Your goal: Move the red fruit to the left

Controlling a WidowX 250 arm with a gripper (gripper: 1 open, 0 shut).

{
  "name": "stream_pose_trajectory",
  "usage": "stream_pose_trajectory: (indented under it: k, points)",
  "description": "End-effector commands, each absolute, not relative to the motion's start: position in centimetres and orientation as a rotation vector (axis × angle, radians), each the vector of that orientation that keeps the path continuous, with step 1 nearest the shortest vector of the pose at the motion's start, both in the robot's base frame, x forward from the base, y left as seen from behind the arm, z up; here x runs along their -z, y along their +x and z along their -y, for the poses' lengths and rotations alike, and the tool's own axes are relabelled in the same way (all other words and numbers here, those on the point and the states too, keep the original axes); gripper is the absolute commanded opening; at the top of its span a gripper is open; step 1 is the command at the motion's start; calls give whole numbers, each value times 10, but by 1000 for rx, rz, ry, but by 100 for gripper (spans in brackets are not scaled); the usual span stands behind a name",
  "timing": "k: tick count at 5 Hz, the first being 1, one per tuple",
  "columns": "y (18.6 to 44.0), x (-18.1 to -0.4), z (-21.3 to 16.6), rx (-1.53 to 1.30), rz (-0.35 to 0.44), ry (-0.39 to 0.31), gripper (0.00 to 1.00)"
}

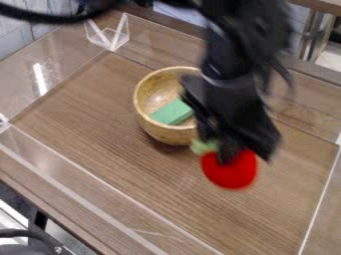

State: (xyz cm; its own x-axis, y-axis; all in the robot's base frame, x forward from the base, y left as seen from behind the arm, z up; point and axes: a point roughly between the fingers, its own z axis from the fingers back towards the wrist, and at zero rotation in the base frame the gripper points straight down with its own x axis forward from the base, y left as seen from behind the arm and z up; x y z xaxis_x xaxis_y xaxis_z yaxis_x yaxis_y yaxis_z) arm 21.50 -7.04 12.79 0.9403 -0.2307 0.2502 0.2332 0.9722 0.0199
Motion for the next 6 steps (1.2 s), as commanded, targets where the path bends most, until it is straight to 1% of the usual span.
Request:
stream_pose_trajectory:
  k: [1,2,3,4,6]
  points:
    - [225,-132,74,263,273,-25,0]
    - [226,-134,69,277,279,-24,0]
    - [227,-150,59,190,285,-8,0]
    - [234,-163,60,113,285,-1,0]
    - [228,-166,91,96,267,-17,0]
